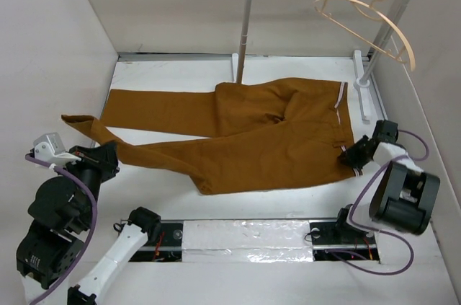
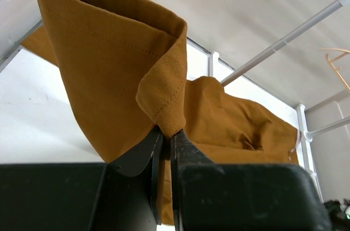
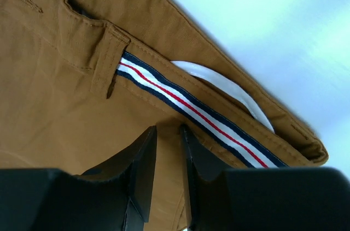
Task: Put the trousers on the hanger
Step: Flatten out the trousers at the center of the board, then fold the trousers at the center of the board.
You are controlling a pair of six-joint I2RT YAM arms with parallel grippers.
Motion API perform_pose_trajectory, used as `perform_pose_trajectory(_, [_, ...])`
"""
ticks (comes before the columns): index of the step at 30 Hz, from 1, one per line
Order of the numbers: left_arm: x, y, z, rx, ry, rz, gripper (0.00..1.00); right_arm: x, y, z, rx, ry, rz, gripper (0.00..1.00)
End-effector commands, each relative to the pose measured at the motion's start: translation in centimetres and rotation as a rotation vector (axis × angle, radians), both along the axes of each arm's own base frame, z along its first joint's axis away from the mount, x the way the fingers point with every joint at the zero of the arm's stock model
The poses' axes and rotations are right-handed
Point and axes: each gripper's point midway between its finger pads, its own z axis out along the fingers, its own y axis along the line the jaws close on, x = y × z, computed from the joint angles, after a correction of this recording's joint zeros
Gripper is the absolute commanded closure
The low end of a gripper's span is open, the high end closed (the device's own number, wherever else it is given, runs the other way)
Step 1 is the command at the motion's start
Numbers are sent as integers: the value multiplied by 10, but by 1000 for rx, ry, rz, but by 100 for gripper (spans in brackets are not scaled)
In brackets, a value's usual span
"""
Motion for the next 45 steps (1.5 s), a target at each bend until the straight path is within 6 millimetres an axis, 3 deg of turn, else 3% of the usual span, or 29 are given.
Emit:
perform_pose_trajectory(1, [1,-5,8,-35,-13,-17,100,46,6,-8,8,-54,105,71])
perform_pose_trajectory(4, [5,-12,-3,-38,21,-38,100,79,-1,1,-22,-80,153,76])
perform_pose_trajectory(7, [6,-12,-7,-39,35,-33,100,86,-6,16,-48,-101,164,73])
perform_pose_trajectory(8, [7,-12,-8,-36,38,-30,100,84,-9,37,-92,-151,158,65])
perform_pose_trajectory(10, [6,-9,-9,-33,35,-18,100,71,-23,55,-177,-167,106,56])
perform_pose_trajectory(11, [6,-9,-12,-30,40,-18,100,53,-28,52,-187,-141,70,46])
perform_pose_trajectory(12, [7,-10,-15,-30,41,-23,100,41,-43,67,-240,-176,3,41])
perform_pose_trajectory(13, [6,-10,-14,-34,36,-24,100,34,-41,67,-253,-180,-3,41])
perform_pose_trajectory(16, [6,-10,-18,-41,37,-20,100,-3,-64,51,-267,-137,-115,41])
perform_pose_trajectory(19, [6,-5,-16,-29,33,2,100,-16,-73,32,-227,-106,-132,41])
perform_pose_trajectory(24, [4,7,-6,-3,20,51,100,6,-67,15,-123,-91,-28,42])
perform_pose_trajectory(31, [11,24,6,65,47,156,100,23,-73,11,-100,-120,4,42])
perform_pose_trajectory(36, [23,27,17,72,48,213,100,38,-62,11,-65,-146,31,52])
perform_pose_trajectory(37, [31,22,13,89,85,212,100,39,-62,10,-61,-147,24,58])
perform_pose_trajectory(38, [34,20,14,88,98,210,100,41,-63,11,-65,-155,21,72])
perform_pose_trajectory(41, [51,2,0,102,194,171,100,41,-64,18,-73,-174,7,93])
perform_pose_trajectory(43, [60,-5,-7,78,235,175,100,42,-62,28,-77,-211,-14,99])
perform_pose_trajectory(45, [62,-8,3,40,206,173,100,44,-60,38,-78,-245,-22,100])
